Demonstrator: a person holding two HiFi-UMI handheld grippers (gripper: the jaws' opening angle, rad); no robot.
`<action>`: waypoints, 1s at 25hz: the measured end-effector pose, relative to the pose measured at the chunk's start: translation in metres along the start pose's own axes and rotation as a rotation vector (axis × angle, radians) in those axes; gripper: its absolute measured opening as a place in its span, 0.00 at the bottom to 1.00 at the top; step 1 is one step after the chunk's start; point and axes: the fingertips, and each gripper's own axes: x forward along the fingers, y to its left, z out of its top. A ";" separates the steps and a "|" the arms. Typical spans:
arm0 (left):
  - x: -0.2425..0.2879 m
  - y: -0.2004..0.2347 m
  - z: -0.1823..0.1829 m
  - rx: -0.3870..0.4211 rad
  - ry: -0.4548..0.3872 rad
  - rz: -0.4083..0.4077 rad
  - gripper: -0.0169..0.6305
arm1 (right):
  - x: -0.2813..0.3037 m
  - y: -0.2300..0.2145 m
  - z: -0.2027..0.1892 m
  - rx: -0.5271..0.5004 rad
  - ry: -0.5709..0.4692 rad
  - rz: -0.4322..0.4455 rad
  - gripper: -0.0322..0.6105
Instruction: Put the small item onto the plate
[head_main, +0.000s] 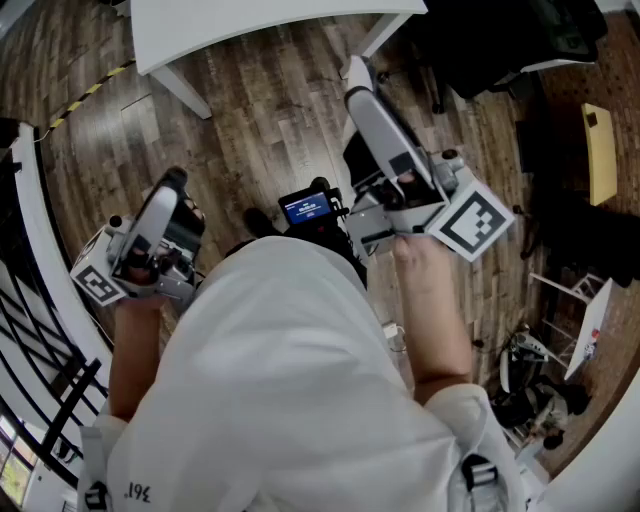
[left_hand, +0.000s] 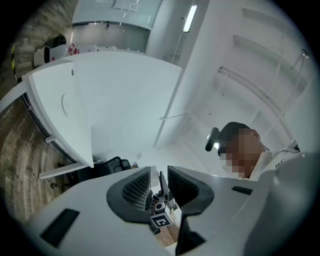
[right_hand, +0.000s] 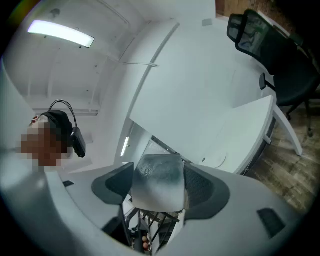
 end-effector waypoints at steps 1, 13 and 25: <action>0.001 0.000 0.000 0.000 0.001 -0.001 0.20 | 0.000 0.001 0.001 0.000 -0.001 0.000 0.55; 0.002 0.001 -0.003 -0.007 0.012 -0.003 0.20 | -0.002 -0.002 -0.001 0.001 0.001 -0.010 0.55; 0.001 0.002 -0.004 -0.011 0.014 0.005 0.20 | -0.007 -0.012 0.004 0.075 -0.056 -0.029 0.55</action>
